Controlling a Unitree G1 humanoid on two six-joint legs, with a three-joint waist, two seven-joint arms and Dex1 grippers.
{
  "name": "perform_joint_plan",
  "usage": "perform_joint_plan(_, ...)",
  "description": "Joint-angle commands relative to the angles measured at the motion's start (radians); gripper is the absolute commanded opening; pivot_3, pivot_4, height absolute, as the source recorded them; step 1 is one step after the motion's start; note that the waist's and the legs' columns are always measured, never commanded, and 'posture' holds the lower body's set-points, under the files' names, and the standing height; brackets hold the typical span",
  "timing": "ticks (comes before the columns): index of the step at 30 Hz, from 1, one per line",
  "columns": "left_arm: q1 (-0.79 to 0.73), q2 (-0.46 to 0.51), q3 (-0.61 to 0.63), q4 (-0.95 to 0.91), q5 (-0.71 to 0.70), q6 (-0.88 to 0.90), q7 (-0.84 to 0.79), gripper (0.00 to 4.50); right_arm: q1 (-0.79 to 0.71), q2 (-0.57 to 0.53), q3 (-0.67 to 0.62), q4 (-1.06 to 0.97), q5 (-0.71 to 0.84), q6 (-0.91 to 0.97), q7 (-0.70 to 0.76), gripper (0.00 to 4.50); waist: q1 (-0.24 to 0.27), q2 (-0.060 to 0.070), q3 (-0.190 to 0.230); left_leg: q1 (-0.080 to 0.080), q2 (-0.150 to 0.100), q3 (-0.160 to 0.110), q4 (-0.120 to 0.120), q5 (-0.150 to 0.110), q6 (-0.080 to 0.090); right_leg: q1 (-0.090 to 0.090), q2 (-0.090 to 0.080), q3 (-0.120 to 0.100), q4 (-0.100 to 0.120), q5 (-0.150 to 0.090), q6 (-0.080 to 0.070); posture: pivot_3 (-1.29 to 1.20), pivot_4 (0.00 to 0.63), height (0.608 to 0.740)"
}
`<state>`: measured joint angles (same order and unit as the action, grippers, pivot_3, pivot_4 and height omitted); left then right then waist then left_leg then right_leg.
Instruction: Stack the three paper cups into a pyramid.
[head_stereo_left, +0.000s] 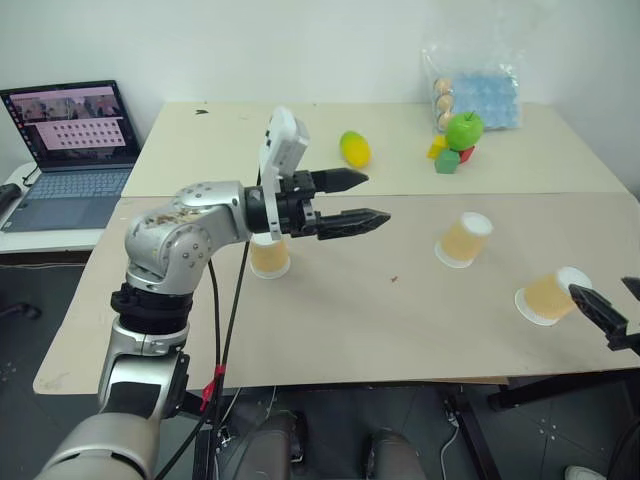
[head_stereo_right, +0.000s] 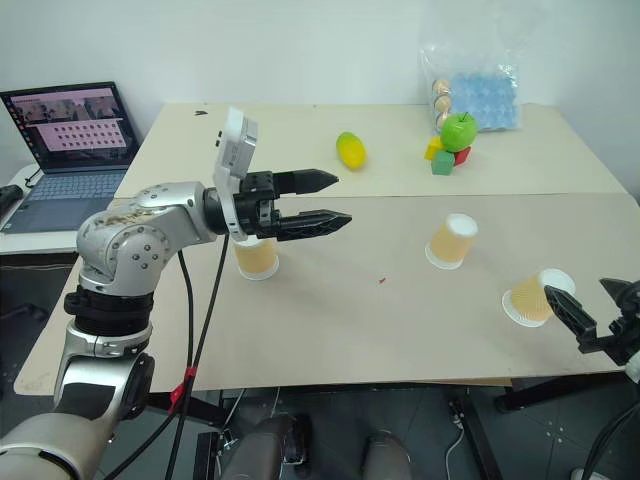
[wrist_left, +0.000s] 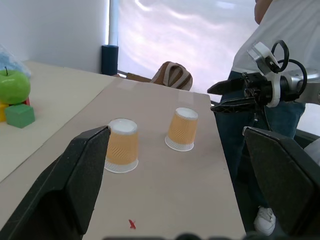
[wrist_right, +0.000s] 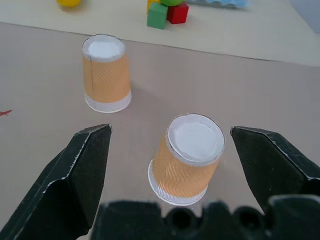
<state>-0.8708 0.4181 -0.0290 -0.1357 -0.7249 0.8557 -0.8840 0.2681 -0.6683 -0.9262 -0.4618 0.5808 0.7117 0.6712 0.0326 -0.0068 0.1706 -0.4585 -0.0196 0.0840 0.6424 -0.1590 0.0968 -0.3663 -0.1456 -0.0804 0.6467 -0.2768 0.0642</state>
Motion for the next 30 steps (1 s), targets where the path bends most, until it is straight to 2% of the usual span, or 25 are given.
perform_joint_plan(1, -0.021, -0.014, 0.048, -0.009, -0.06, 0.02, 0.006, 4.5, 0.034, 0.031, -0.037, 0.0, 0.031, -0.056, 0.013, 4.44, 0.001, 0.0, 0.0, 0.0, 0.0, 0.0, 0.0, 0.0, 0.0, 0.0, 0.0, 0.0, 0.0, 0.0, 0.0, 0.0, 0.15, 0.74)
perform_joint_plan(11, -0.035, 0.004, 0.058, -0.023, -0.069, 0.046, 0.03, 4.5, 0.009, 0.106, 0.074, 0.186, 0.0, -0.212, 0.015, 4.44, 0.003, 0.0, 0.0, 0.002, 0.0, 0.002, 0.0, -0.002, 0.0, -0.003, -0.001, 0.003, 0.0, 0.0, 0.0, 0.0, 0.15, 0.74)
perform_joint_plan(24, -0.029, 0.037, 0.093, -0.057, -0.095, 0.054, 0.065, 4.5, -0.135, 0.03, 0.219, 0.434, -0.076, -0.358, 0.046, 4.44, -0.01, 0.001, 0.0, 0.002, 0.0, 0.005, 0.0, -0.002, 0.0, -0.004, -0.001, 0.006, 0.0, 0.001, 0.001, 0.0, 0.15, 0.74)
perform_joint_plan(30, -0.012, 0.048, 0.101, -0.083, -0.106, 0.065, 0.083, 4.5, -0.22, -0.027, 0.246, 0.524, -0.089, -0.391, 0.06, 4.44, -0.011, 0.001, 0.0, 0.002, 0.0, 0.006, 0.0, -0.002, 0.0, -0.003, -0.001, 0.007, 0.0, 0.001, 0.001, 0.0, 0.15, 0.74)
